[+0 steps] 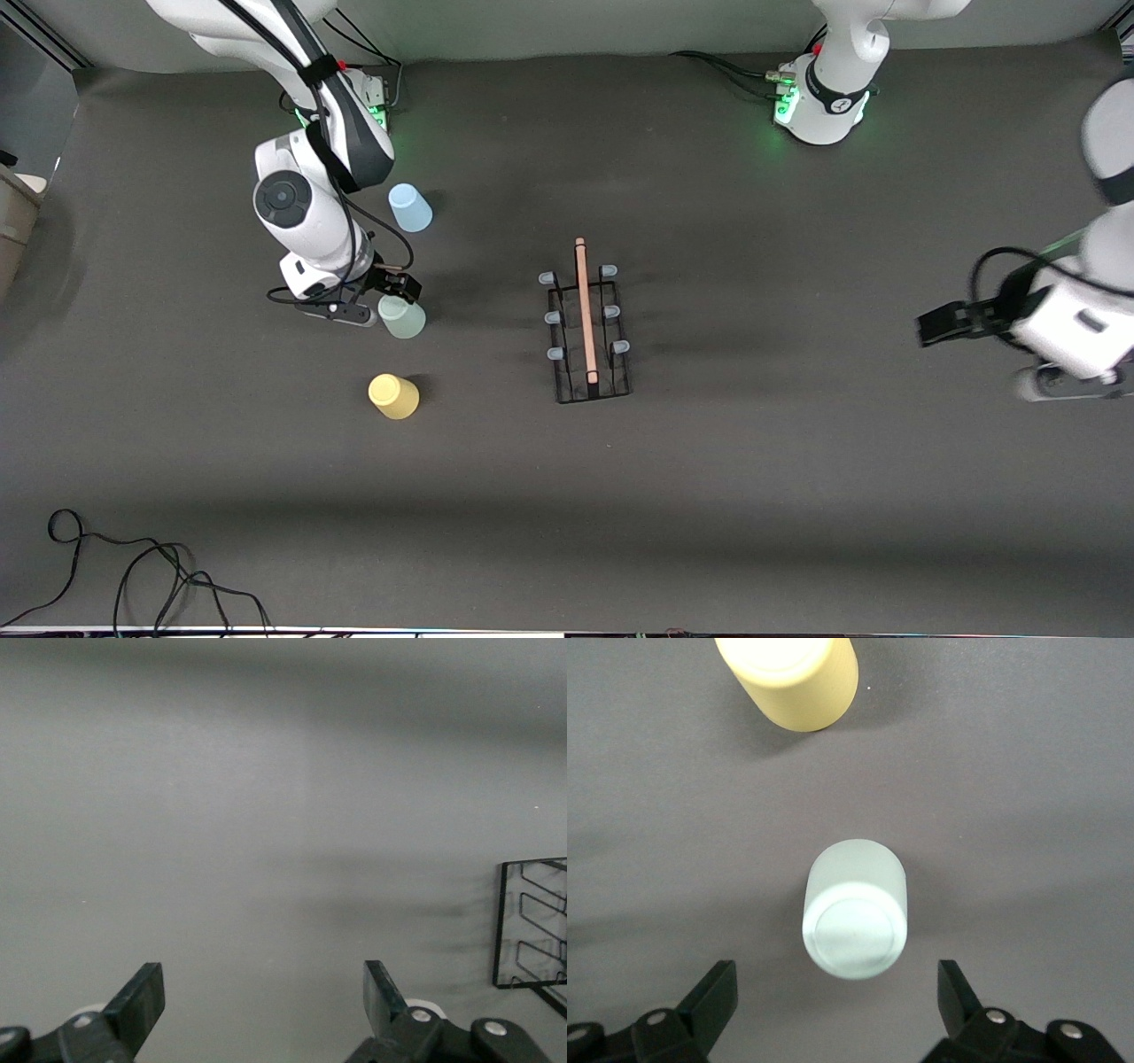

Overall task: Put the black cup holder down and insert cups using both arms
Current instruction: 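Withdraw the left gripper while the right gripper reaches the green cup, then close the right gripper on the pale green cup and lift it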

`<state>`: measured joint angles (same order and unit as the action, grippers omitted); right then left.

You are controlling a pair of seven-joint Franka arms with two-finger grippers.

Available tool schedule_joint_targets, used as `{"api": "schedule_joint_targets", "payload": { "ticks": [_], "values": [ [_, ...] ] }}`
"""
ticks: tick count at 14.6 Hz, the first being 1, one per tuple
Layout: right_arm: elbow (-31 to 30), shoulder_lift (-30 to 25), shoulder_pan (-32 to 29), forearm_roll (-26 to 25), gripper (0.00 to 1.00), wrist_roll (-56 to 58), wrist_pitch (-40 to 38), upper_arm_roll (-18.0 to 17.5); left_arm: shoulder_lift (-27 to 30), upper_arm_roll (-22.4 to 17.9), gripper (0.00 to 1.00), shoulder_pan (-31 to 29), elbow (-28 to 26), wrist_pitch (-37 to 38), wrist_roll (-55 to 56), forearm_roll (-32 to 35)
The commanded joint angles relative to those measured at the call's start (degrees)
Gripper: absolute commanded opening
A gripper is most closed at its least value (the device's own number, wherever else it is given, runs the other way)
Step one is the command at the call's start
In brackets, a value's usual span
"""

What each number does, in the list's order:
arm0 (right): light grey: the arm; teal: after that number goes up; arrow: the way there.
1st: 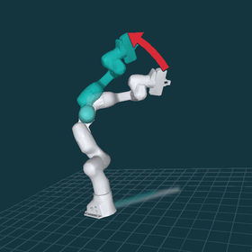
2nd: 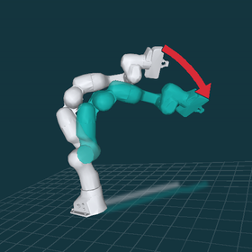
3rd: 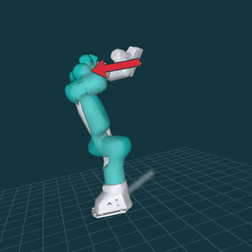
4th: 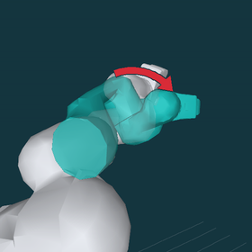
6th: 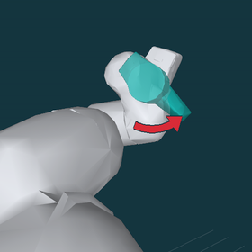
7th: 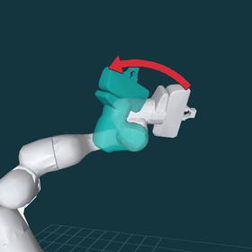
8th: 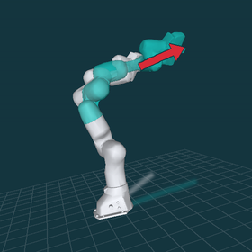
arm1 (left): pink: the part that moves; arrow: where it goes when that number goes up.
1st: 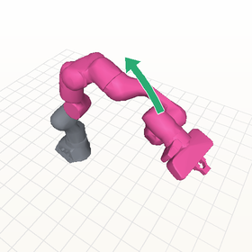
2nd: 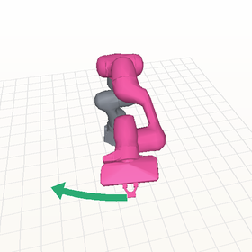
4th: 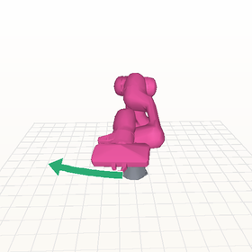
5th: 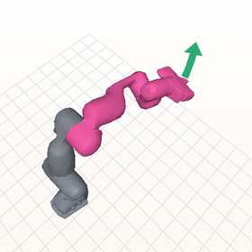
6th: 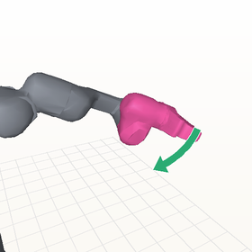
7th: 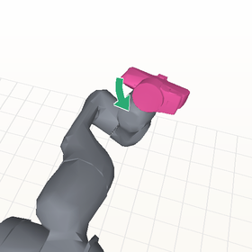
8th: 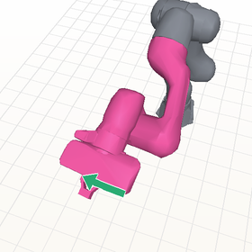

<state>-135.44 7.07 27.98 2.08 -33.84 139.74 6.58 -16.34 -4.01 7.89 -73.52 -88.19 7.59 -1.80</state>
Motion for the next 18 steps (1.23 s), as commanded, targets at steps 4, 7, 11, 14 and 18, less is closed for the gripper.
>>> {"api": "schedule_joint_targets", "payload": {
  "ticks": [4, 7, 11, 14, 18],
  "values": [
    [-0.1, 4.4, 0.1, 0.5, 1.0, -1.1, 3.7, 0.5, 11.2, 0.8, 1.0, -1.6, -13.1, -1.9, -1.5, 1.1],
    [-0.1, 5.4, 0.1, 0.5, 1.0, -1.1, 3.8, 0.5, 13.5, 0.7, 1.0, -1.6, -15.0, -1.6, -2.6, 1.4],
    [0.0, 6.2, 0.1, 0.5, 0.93, -1.1, 4.0, 0.6, 13.8, 0.8, 1.0, -1.6, -15.9, -0.9, -2.7, 3.7],
    [0.0, 5.9, 0.1, 0.5, 0.55, -1.1, 4.0, 0.5, 14.8, 0.8, 1.0, -1.6, -18.8, -1.5, -2.8, 3.8],
    [0.3, 4.0, 0.1, 0.5, 0.25, -1.4, 3.3, 0.6, 15.5, 0.7, 1.0, -3.0, -20.1, -2.5, -5.7, 3.8]
  ]
}}
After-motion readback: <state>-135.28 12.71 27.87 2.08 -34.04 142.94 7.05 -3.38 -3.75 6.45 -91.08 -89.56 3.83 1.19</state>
